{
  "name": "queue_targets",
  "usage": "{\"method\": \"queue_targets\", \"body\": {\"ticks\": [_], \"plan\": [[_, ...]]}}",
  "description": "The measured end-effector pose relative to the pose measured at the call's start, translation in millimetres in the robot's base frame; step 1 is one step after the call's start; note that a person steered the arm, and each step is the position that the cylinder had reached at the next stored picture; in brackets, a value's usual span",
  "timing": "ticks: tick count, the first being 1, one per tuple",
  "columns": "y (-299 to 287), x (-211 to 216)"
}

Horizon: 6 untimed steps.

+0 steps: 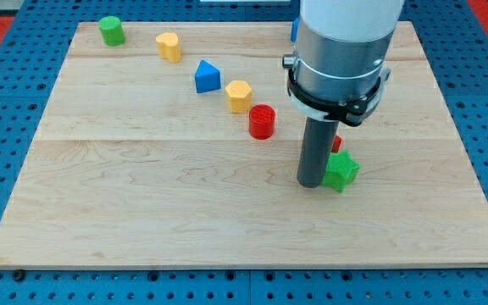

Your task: Move the green star to the bottom right of the red star

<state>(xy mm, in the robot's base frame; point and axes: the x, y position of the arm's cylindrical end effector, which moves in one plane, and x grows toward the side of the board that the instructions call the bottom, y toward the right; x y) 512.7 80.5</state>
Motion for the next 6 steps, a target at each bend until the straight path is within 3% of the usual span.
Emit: {"method": "queue_targets", "body": {"ticks": [4,5,6], "plan": [[88.3,20.8],[137.8,21.6],[185.2,-3.4]]}}
